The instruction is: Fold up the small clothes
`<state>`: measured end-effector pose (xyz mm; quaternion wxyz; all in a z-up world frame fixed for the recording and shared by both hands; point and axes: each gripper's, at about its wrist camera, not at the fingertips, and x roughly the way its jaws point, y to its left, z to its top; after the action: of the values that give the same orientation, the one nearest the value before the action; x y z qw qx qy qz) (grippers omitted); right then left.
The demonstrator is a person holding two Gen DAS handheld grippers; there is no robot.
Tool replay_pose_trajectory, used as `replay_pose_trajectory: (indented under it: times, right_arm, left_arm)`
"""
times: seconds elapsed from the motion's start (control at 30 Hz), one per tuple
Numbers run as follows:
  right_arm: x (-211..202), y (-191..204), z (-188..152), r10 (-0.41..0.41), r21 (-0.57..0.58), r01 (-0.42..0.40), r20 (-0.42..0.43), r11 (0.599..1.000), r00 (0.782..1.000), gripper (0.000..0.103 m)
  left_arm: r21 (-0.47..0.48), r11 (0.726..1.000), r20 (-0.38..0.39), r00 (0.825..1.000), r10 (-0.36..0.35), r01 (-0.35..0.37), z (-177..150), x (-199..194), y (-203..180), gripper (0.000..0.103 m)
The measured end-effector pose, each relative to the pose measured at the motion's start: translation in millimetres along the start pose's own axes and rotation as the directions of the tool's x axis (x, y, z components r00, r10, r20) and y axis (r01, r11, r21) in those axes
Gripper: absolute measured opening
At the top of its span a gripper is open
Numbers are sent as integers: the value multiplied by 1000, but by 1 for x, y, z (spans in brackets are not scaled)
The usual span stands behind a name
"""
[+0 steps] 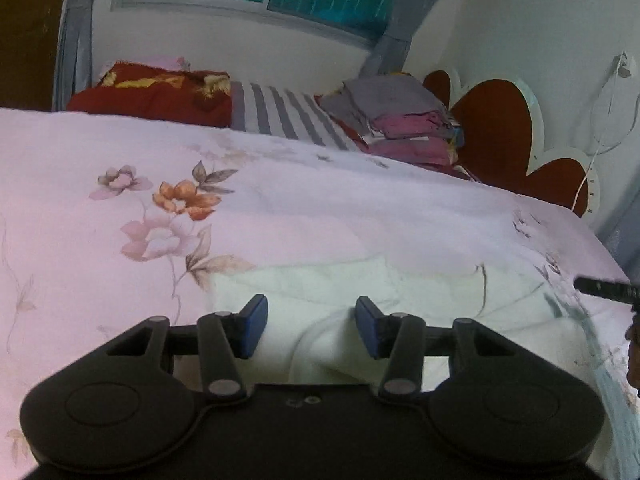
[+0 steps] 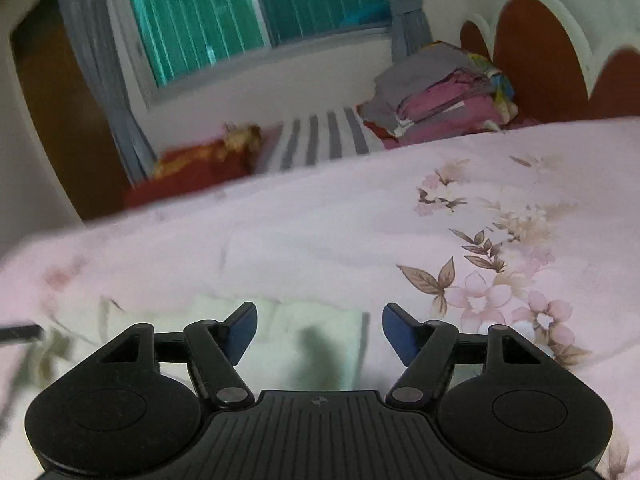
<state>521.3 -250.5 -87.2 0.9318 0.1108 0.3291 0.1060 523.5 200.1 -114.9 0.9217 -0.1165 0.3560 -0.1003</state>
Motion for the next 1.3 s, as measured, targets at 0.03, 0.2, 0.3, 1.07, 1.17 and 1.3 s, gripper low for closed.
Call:
replay_pose_trajectory:
  times: [0.03,0.2,0.3,1.07,1.17,1.3]
  right_arm:
    - [-7,-2,-2,-4,-33,3,-7,999,1000,70]
    - [-45,-11,-38,31,-207,-49,-91,977,995,70]
    - [-46,3,-53,52,-313,-96,-147,945,988,70]
    - [38,25,-16,40,-184,-67,-148,981,988,2]
    - [33,27,-20,-26,-216,4,-99,976,995,2]
    - [41,32,-23,-104,-265,71,-115,962,988,3]
  left_arm:
    - [12,1000,0,1000,-5,5,-2,-4,-2,47]
    - [88,996,14,1000,-21,20,-24,-32,-13,47]
    - [143,990,-26,1000,-17,21,-30,-17,-24,47]
    - [-47,999,6,1000,-5,5,-6,26,-6,8]
    - [-25,998,-11,998,59,-59,-8,32,-6,12]
    - [-20,978,29,978,208,-208,-3,21,-13,65]
